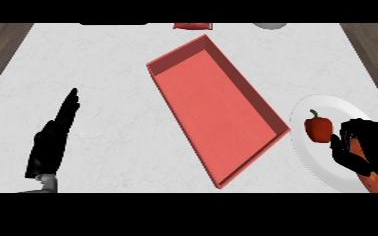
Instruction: Pick the sweet potato from the plate and place it in the cardboard box
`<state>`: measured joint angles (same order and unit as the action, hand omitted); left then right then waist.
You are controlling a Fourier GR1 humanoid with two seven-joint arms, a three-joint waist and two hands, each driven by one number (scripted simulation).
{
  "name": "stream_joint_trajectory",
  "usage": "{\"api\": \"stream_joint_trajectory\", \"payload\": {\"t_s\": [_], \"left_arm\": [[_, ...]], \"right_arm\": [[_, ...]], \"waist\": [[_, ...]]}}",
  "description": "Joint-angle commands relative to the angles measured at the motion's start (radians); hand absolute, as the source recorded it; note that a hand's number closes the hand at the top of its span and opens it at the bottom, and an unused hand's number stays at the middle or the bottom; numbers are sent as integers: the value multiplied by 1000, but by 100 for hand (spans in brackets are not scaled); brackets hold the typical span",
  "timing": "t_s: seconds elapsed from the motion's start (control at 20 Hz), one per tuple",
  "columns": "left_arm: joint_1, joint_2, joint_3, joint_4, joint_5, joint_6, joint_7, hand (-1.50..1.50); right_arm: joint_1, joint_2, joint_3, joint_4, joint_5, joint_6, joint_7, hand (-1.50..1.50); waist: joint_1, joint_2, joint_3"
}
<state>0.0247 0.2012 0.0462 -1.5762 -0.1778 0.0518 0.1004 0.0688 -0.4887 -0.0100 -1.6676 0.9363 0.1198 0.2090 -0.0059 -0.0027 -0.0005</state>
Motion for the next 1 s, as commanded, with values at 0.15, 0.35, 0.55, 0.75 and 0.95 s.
{"api": "stream_joint_trajectory", "payload": {"t_s": [0.15,0.35,0.55,0.75,0.95], "left_arm": [[-22,-13,-2,12,-21,11,8,0],[7,5,16,14,-6,-6,-27,0],[1,-23,-11,-36,-6,-6,34,0],[10,-11,-2,-34,-21,-9,19,0],[-36,-20,16,73,-15,-16,-39,0]], "right_arm": [[35,28,-58,-278,-137,67,-18,150],[-35,97,-82,-357,-314,66,-73,150],[-100,117,-86,-458,-400,128,-14,150],[-200,165,-10,-518,-401,170,105,150],[-388,185,-3,-512,-434,245,301,150]], "waist": [[-7,-1,0],[2,-2,0],[8,0,0],[12,1,0],[9,2,0]]}}
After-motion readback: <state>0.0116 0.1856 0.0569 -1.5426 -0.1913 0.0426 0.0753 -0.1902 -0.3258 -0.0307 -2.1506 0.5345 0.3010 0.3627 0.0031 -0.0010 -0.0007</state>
